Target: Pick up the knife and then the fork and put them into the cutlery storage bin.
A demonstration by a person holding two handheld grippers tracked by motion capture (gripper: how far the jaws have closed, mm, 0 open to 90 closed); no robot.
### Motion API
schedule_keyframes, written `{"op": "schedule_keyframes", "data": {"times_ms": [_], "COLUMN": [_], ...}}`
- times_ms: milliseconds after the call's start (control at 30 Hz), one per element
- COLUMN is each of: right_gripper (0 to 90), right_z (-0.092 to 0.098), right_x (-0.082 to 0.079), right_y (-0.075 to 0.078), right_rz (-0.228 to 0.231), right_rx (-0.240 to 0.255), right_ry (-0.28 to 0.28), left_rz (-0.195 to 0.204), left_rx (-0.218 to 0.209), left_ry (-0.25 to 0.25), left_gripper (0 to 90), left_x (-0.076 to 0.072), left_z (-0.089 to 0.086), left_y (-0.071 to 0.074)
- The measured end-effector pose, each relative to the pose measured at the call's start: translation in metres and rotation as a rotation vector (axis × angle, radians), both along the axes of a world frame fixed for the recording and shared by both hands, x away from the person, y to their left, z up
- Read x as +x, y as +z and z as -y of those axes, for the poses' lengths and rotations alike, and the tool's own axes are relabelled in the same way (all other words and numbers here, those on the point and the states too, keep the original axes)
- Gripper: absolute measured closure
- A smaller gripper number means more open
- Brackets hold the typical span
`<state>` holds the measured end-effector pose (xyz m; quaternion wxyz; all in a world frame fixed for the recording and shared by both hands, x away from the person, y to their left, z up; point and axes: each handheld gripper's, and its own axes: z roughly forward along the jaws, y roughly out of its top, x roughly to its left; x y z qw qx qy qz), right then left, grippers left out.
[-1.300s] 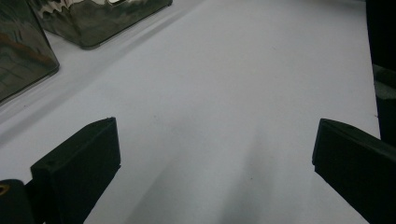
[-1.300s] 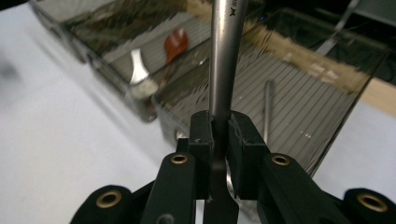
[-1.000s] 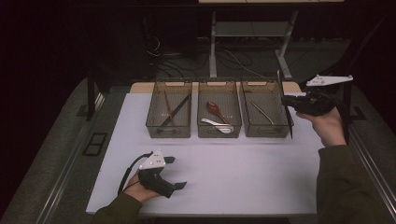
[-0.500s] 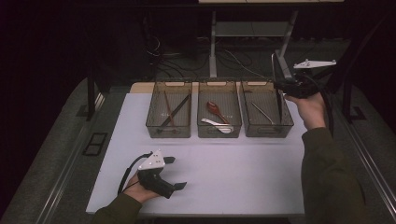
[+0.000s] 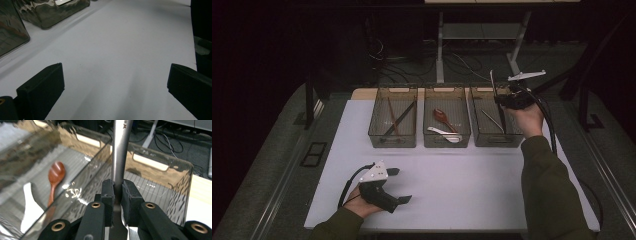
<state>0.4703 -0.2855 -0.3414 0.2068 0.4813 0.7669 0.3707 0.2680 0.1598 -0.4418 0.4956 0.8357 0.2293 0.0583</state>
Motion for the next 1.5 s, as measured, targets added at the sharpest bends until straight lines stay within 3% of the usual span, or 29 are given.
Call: {"op": "schedule_keyframes", "data": {"times_ms": [300,833,967,1133,1500], "right_gripper": [80.4,80.0,78.3,68.8,49.5], "right_z": [-0.002,-0.004,-0.006,-0.003,0.005], "right_x": [0.007,0.019,0.022,0.022,0.010], "right_y": [-0.018,-0.033,-0.038,-0.040,-0.024], "right_rz": [-0.071,-0.144,-0.154,-0.162,-0.107], "right_rx": [-0.066,-0.083,-0.074,-0.064,0.031], "right_ry": [-0.004,0.004,0.007,-0.006,-0.002], "left_rz": [0.001,0.003,0.003,0.006,0.005], "left_rx": [0.001,-0.003,-0.005,-0.004,-0.004], "left_ry": [-0.004,-0.010,-0.009,-0.010,-0.006], "left_gripper": [0.7,0.7,0.7,0.7,0.7], "left_x": [0.000,-0.002,-0.002,-0.002,-0.001], "left_z": [-0.001,-0.001,-0.001,-0.002,-0.001], "left_y": [0.000,0.001,0.001,0.001,0.001]}}
